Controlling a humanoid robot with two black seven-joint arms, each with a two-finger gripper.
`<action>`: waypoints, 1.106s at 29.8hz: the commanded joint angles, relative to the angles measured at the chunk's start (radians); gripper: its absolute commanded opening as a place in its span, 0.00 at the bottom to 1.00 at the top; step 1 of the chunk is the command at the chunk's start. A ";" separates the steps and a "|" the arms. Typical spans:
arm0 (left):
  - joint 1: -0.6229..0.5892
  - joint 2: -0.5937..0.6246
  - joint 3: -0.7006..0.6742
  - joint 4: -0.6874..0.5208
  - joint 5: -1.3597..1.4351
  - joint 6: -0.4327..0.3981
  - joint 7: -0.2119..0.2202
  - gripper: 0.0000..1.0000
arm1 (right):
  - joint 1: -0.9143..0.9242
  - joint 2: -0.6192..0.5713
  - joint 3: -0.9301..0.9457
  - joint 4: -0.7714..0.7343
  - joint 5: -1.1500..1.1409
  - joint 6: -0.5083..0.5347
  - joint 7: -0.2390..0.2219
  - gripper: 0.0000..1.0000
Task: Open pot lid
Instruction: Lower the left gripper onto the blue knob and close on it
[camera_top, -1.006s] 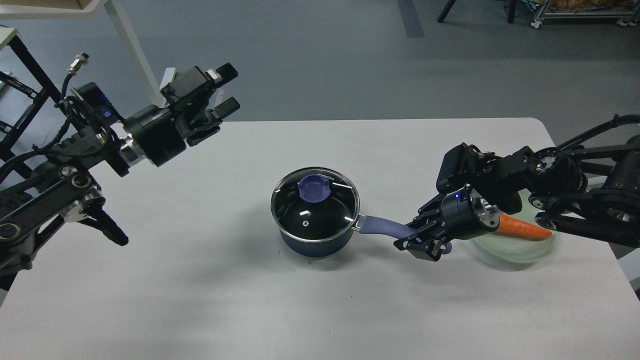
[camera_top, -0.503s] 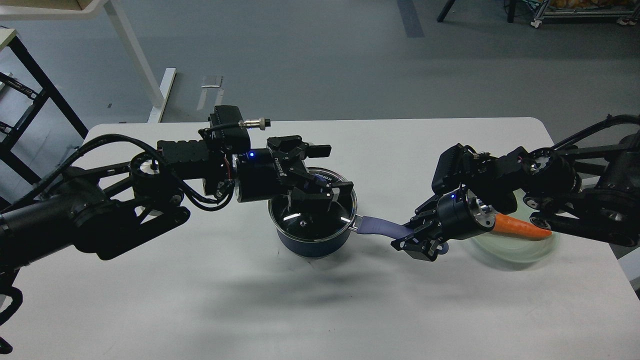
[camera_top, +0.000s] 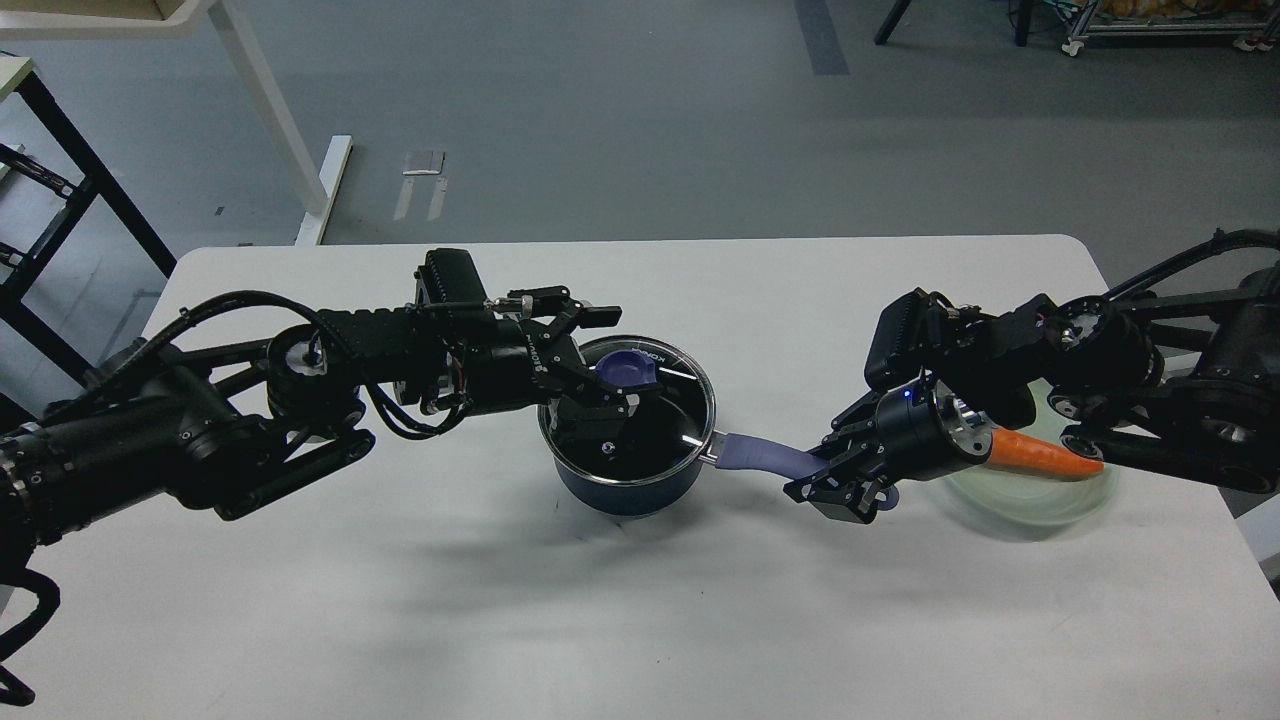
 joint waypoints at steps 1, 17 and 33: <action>-0.001 0.003 -0.004 -0.002 -0.002 0.000 0.000 0.99 | 0.001 0.002 -0.001 0.000 0.001 0.000 0.000 0.27; 0.001 0.023 -0.011 -0.016 -0.004 -0.002 0.000 0.99 | -0.004 -0.007 -0.004 0.001 0.006 0.000 0.000 0.28; 0.002 0.066 0.000 -0.036 -0.019 -0.003 0.000 0.99 | 0.001 -0.023 -0.002 0.001 0.006 -0.014 0.000 0.29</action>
